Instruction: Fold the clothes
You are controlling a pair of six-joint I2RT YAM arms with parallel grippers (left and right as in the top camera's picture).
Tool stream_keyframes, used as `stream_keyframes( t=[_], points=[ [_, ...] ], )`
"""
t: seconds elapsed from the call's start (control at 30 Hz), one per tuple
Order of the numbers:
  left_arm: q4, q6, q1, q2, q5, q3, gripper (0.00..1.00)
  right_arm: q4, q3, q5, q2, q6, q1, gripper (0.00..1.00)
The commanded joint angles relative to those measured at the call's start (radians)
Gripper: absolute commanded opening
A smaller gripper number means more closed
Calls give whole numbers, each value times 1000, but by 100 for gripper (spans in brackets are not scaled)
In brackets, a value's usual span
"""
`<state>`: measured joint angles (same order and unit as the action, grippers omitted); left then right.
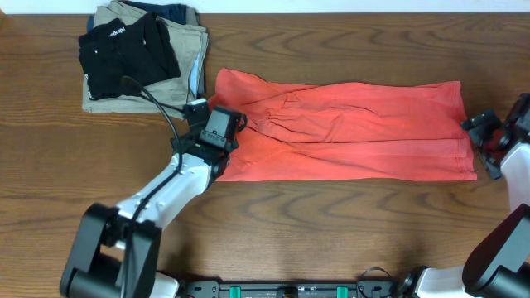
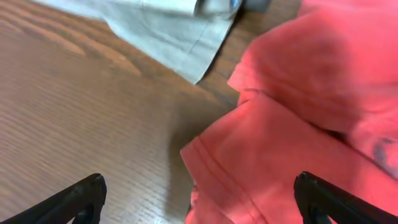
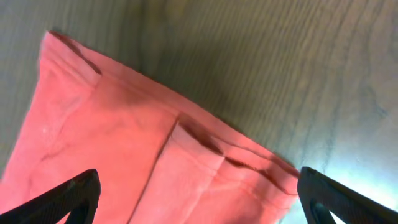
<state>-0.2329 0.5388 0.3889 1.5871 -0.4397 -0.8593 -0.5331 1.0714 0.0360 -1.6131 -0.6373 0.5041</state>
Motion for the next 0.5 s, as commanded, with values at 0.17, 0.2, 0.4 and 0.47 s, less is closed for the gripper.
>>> stream_keyframes(
  t=[0.17, 0.2, 0.4, 0.47],
  points=[
    [-8, -72, -2, -111, 249, -137, 98, -110, 174, -214, 3, 138, -34, 99],
    [-8, -76, -2, -102, 259, -137, 98, -121, 174, -220, 3, 149, -48, 99],
    [-20, -255, -54, 24, 387, -167, 98, -187, 170, -217, 3, 190, -166, 99],
    [-53, -295, -103, 88, 476, -211, 98, -193, 170, -216, 3, 190, -202, 99]
  ],
)
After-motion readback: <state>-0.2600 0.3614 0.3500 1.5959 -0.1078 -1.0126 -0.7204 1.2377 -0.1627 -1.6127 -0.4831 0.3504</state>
